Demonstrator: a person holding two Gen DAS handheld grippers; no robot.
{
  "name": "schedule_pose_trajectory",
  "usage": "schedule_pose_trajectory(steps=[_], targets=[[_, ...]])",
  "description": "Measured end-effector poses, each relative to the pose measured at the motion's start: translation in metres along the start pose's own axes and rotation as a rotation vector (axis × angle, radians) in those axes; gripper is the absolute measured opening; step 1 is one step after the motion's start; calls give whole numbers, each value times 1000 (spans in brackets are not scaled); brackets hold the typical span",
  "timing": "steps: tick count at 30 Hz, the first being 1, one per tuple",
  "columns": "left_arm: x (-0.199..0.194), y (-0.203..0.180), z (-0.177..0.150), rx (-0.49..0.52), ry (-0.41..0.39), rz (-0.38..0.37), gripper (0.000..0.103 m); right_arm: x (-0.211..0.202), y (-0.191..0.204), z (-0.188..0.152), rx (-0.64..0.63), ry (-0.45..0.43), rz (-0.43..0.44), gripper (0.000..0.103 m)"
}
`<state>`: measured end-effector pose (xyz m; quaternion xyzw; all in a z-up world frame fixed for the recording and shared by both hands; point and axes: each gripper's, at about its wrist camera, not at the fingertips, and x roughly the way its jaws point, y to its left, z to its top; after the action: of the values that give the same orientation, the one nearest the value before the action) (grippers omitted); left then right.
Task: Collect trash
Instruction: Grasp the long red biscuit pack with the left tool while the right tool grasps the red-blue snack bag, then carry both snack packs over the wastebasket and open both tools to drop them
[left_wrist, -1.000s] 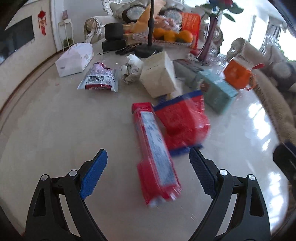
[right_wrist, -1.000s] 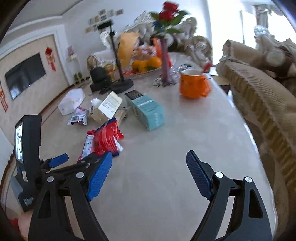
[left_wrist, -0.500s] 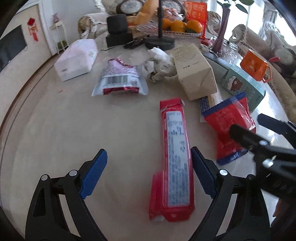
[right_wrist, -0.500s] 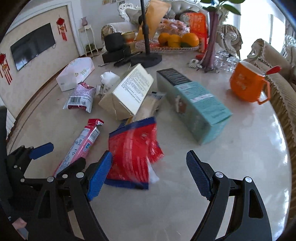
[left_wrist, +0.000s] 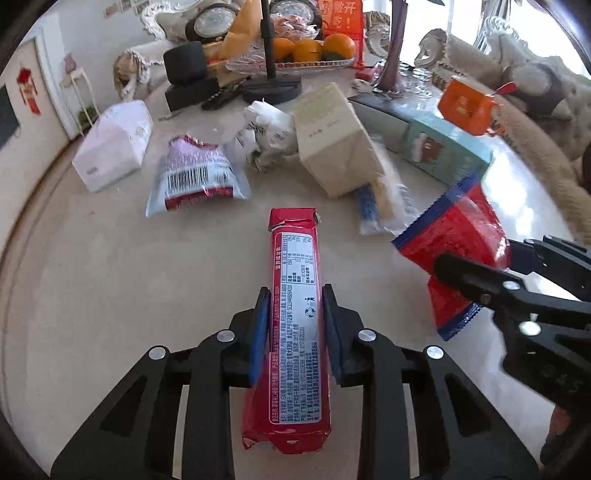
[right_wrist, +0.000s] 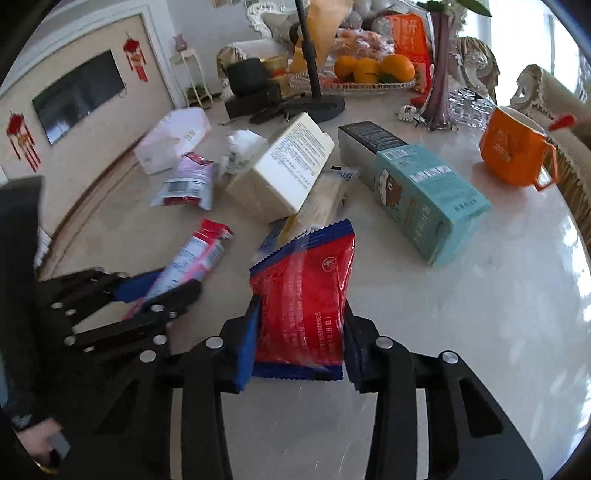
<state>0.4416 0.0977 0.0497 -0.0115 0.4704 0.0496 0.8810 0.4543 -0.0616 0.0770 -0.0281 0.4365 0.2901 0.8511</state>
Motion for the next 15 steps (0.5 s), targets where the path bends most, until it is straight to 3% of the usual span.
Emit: schedule_pose_trajectory(steps=[7,15], targets=[[-76,12,-48,-11,-111,-78,28,-101,-5,-51,51,-165,54,38],[-179,3,-178,23,-197,-242,28,-192,21,-169,49,-267,112,38]])
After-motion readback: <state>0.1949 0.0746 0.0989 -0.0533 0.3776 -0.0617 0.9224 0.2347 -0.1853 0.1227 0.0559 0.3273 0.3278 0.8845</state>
